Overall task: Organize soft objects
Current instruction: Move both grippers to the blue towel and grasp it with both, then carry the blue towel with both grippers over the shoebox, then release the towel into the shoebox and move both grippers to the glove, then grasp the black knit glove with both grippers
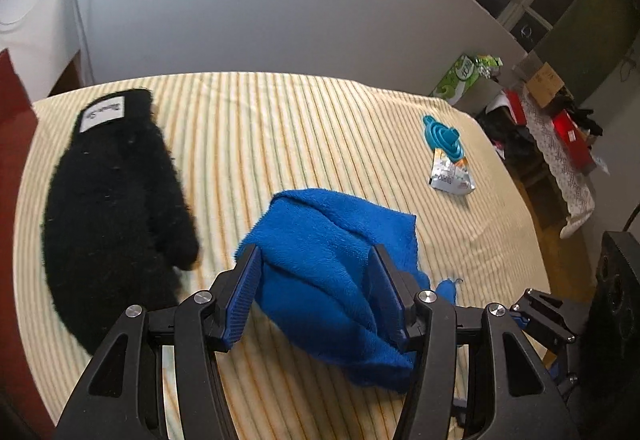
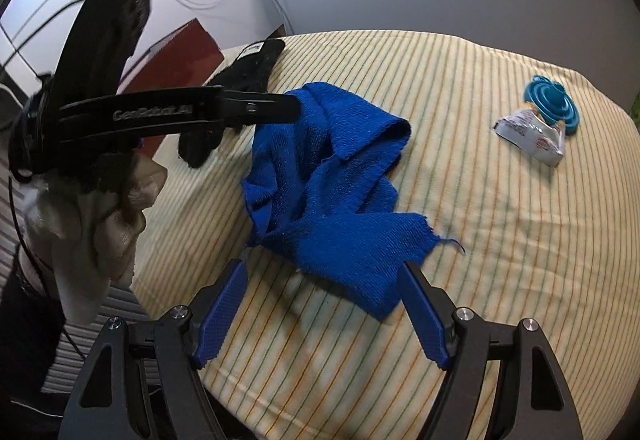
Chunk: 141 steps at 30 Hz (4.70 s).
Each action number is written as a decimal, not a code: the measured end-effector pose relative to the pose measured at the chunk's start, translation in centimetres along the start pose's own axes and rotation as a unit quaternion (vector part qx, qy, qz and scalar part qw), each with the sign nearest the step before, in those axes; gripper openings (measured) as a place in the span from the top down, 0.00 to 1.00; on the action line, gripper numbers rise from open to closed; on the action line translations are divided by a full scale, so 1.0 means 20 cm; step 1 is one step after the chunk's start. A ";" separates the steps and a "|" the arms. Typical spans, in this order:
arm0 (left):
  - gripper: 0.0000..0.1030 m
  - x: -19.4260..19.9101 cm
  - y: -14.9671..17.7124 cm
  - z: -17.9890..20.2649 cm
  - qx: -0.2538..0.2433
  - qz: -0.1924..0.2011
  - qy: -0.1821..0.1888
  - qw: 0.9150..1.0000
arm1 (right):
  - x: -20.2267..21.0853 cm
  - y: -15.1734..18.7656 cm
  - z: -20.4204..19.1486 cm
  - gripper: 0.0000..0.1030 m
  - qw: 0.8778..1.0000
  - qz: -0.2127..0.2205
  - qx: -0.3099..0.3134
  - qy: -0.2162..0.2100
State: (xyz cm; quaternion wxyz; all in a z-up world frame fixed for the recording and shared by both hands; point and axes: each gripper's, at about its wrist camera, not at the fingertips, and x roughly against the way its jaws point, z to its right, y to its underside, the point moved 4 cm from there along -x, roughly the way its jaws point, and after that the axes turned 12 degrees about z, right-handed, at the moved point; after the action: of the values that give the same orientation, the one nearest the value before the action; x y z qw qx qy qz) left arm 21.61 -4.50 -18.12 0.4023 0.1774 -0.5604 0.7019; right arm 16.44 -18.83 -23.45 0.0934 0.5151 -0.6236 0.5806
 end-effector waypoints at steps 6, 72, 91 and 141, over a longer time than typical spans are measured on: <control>0.61 -0.03 0.02 0.02 -0.012 -0.007 0.009 1.000 | -0.06 0.00 0.00 0.45 1.000 -0.001 0.008 0.005; 0.90 1.13 -0.37 -0.68 0.033 0.194 -0.051 0.979 | -0.05 -1.01 -1.26 0.89 0.966 0.136 0.180 -0.130; 0.90 0.91 -0.43 -1.24 0.104 0.132 -0.142 0.976 | -0.68 -1.21 -1.41 0.89 0.972 0.078 0.182 -0.129; 0.24 0.38 -0.06 -0.47 0.077 0.069 -0.091 0.990 | -0.59 -0.79 -0.37 0.28 0.996 -0.006 -0.018 -0.086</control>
State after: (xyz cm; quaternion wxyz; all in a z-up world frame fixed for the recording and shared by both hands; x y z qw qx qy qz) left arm 19.79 7.11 -14.96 0.2849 0.2320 -0.5496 0.7503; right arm 30.15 -3.24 -19.66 0.0521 0.5651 -0.6369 0.5218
